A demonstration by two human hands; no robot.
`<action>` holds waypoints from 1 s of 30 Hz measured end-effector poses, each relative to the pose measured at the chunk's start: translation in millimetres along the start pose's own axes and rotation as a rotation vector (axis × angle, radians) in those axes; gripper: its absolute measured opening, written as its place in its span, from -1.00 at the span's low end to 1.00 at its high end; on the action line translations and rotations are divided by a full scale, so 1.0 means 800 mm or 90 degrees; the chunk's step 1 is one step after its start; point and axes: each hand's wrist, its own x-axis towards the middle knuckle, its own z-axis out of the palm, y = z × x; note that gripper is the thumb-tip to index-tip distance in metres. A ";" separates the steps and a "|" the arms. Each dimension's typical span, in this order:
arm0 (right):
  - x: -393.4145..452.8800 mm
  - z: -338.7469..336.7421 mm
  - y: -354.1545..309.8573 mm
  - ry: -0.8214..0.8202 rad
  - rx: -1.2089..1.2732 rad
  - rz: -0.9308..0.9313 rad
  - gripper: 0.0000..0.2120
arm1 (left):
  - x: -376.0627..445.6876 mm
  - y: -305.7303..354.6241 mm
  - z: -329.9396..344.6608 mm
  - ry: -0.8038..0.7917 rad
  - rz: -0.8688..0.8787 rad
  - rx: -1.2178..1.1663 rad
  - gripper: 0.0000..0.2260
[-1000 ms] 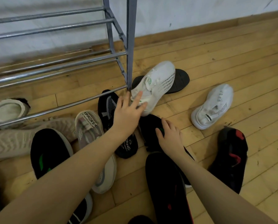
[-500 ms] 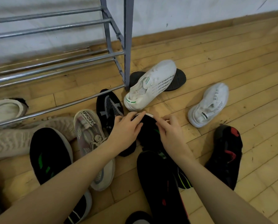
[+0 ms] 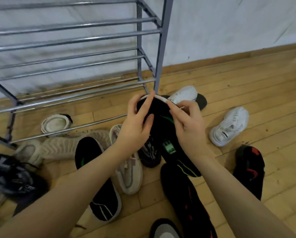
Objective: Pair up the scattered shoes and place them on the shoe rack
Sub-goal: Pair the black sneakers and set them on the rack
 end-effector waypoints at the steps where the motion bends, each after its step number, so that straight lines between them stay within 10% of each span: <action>1: 0.006 0.005 -0.016 0.007 0.036 0.003 -0.72 | -0.001 0.004 -0.022 0.014 -0.008 0.000 -0.55; 12: -0.025 0.096 -0.129 -0.105 0.238 -0.023 -0.69 | -0.116 -0.017 -0.168 0.062 -0.093 0.175 -0.56; 23: -0.072 0.149 -0.067 -0.234 0.167 0.091 -0.67 | -0.129 -0.111 -0.105 -0.089 -0.220 0.060 -0.52; 30: -0.080 0.186 -0.024 -0.433 0.045 0.164 -0.61 | -0.114 -0.172 -0.074 -0.296 -0.300 0.261 -0.55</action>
